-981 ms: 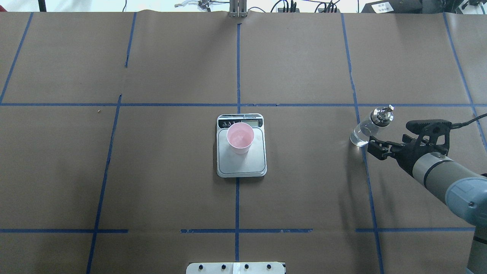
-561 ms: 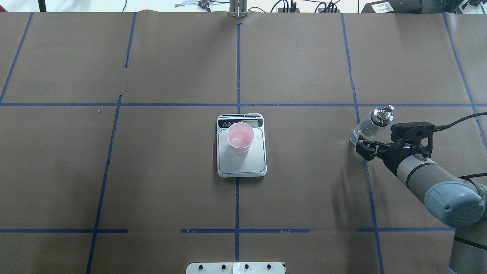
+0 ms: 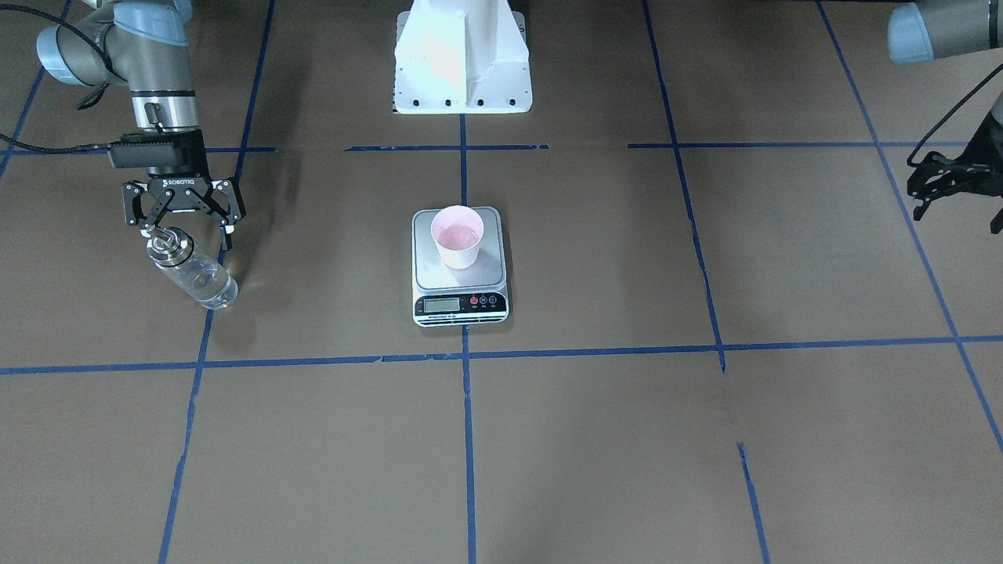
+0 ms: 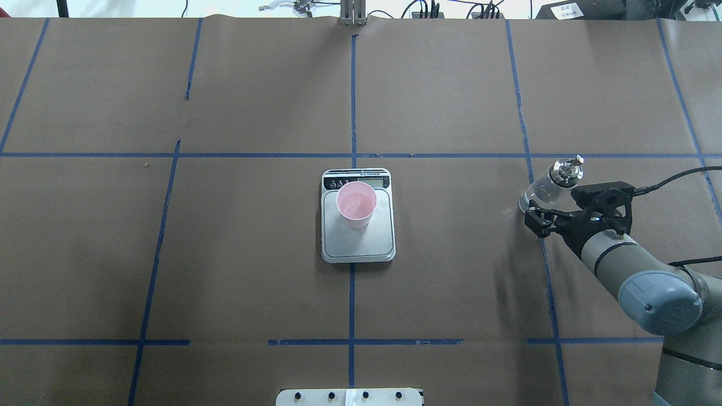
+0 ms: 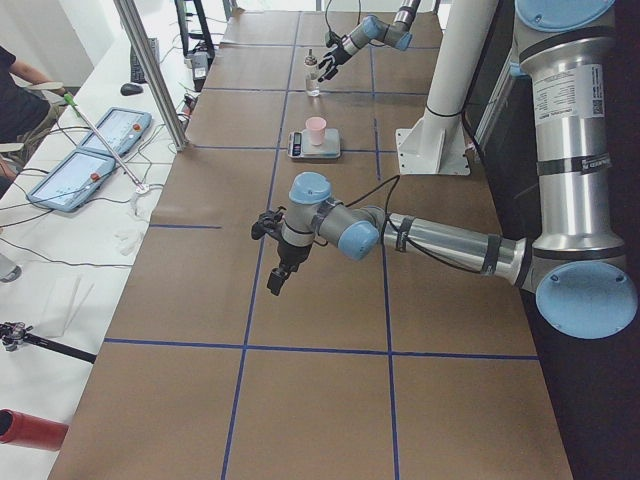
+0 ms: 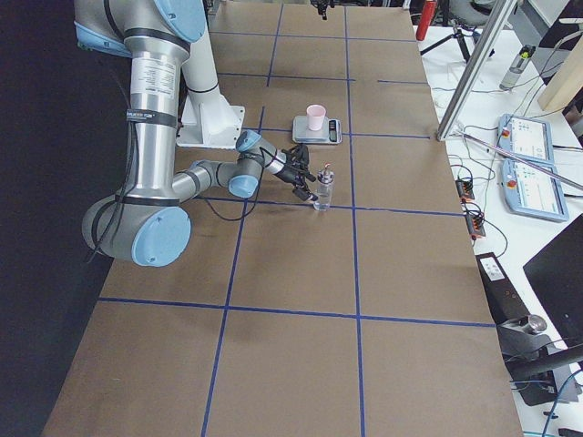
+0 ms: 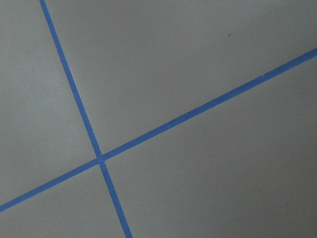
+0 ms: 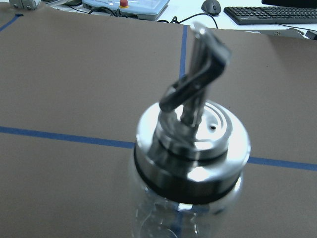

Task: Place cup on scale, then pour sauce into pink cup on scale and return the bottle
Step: 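Close the right gripper around the glass bottle's neck, then lift the bottle with the right gripper and carry it toward the scale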

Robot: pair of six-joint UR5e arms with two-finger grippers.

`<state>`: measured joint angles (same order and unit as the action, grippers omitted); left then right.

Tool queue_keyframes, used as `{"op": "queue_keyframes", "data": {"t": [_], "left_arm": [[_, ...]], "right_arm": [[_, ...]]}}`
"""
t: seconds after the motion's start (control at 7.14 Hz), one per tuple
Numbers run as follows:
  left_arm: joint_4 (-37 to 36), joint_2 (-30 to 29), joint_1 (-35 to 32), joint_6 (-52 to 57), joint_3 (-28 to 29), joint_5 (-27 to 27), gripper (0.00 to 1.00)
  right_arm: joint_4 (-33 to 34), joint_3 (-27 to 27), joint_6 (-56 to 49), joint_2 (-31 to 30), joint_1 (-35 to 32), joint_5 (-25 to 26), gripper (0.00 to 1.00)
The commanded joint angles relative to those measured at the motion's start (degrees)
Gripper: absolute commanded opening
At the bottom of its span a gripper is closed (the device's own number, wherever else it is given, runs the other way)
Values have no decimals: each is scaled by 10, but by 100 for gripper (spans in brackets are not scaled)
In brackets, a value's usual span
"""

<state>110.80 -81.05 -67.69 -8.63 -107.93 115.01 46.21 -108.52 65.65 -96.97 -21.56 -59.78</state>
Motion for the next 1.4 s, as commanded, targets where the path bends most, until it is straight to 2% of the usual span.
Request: {"op": "queue_keyframes", "data": {"t": [0.0, 1.26], "left_arm": [[-1, 3, -1, 7, 2, 0, 100], [-1, 1, -3, 1, -4, 0, 100]], "right_arm": [[-47, 37, -25, 26, -1, 10, 100], [-51, 67, -40, 37, -17, 13, 99]]}}
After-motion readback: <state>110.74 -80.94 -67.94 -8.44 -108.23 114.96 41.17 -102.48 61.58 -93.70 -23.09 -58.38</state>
